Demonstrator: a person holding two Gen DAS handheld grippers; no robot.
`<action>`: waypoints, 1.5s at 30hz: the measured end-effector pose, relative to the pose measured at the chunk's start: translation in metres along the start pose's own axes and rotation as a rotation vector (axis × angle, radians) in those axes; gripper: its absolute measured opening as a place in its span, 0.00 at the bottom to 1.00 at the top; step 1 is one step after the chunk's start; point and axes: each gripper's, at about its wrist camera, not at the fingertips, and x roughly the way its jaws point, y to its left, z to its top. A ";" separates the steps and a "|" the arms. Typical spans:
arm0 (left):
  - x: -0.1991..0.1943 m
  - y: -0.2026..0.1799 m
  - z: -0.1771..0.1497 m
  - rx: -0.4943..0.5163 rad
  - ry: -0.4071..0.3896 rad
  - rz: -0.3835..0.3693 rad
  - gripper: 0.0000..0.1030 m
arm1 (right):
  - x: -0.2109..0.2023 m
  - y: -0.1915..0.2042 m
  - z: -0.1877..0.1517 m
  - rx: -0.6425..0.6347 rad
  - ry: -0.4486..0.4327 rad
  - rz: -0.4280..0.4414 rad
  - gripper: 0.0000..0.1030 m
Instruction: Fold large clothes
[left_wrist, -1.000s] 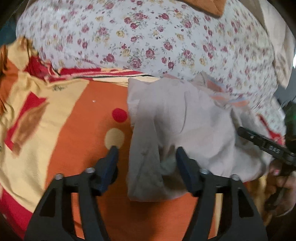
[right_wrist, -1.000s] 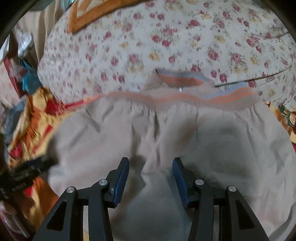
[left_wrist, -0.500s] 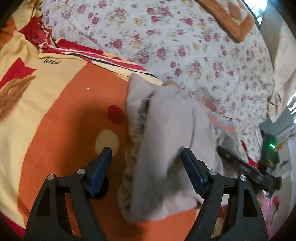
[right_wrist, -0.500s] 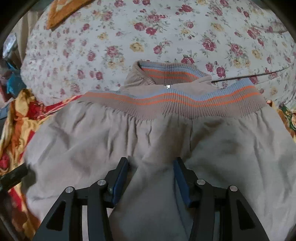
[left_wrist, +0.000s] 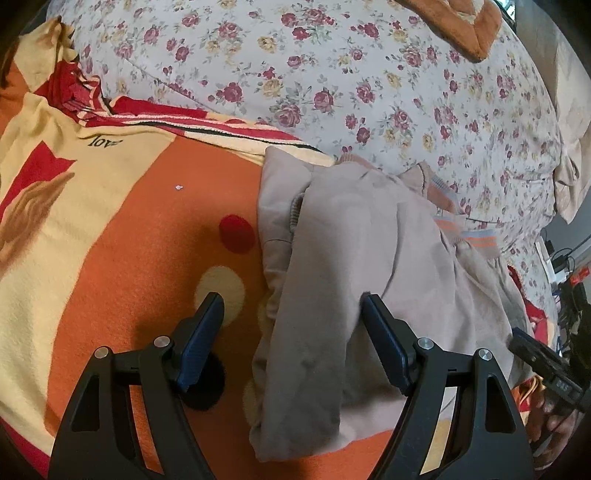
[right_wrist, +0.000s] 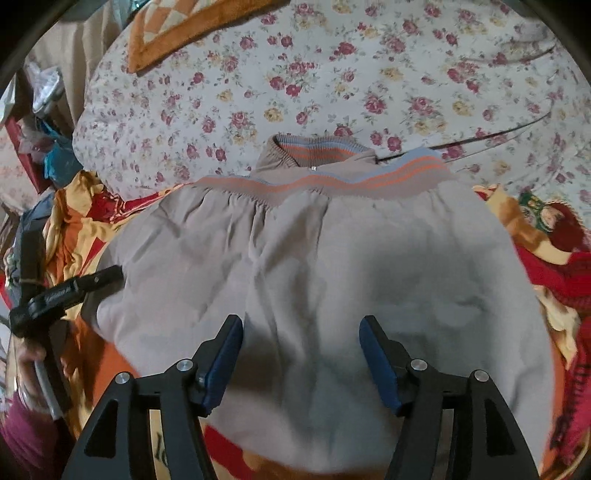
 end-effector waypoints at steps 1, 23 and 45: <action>0.000 0.000 0.000 -0.002 0.000 0.000 0.76 | -0.003 -0.001 -0.001 0.002 -0.007 0.000 0.65; 0.049 -0.022 0.035 -0.004 0.181 -0.108 0.72 | -0.022 -0.042 -0.010 0.092 -0.097 0.088 0.67; -0.020 -0.258 0.030 0.315 0.115 -0.116 0.22 | -0.087 -0.118 -0.002 0.351 -0.257 0.006 0.71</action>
